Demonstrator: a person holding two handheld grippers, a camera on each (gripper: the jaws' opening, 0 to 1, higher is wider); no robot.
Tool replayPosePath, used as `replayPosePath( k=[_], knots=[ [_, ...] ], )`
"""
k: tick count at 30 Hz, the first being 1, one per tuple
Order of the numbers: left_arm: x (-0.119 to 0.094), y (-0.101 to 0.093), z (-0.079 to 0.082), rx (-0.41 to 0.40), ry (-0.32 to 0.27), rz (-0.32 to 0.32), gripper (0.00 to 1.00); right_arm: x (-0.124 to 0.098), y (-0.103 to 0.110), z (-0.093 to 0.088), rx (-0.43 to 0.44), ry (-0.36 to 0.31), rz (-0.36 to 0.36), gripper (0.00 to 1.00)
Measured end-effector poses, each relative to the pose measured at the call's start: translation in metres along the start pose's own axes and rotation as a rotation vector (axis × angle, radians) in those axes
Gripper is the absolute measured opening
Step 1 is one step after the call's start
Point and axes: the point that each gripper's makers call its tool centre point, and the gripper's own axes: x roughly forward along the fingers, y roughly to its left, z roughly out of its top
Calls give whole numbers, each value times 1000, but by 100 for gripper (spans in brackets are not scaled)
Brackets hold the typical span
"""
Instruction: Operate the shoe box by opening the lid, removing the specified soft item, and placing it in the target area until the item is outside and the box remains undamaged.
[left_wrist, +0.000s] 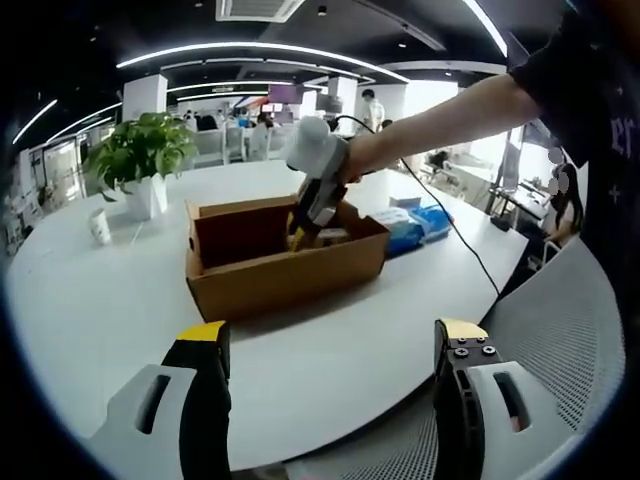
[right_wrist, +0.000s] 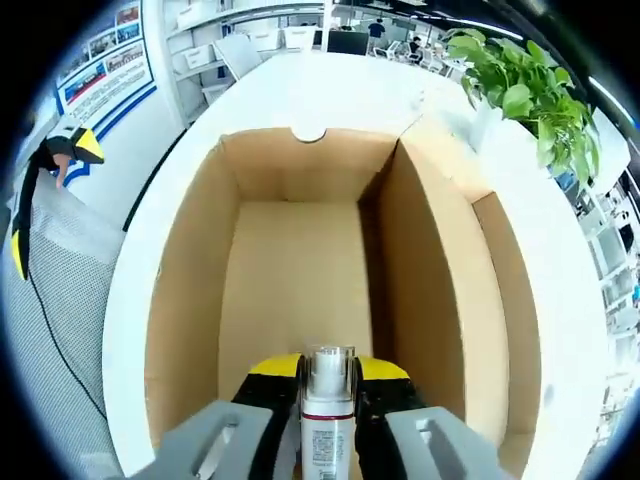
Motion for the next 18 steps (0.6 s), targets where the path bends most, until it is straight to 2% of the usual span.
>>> replayPosePath(
  k=[18],
  knots=[
    [0, -2, 0, 15, 4, -9, 82, -24, -2, 3, 22, -45, -18, 15]
  ],
)
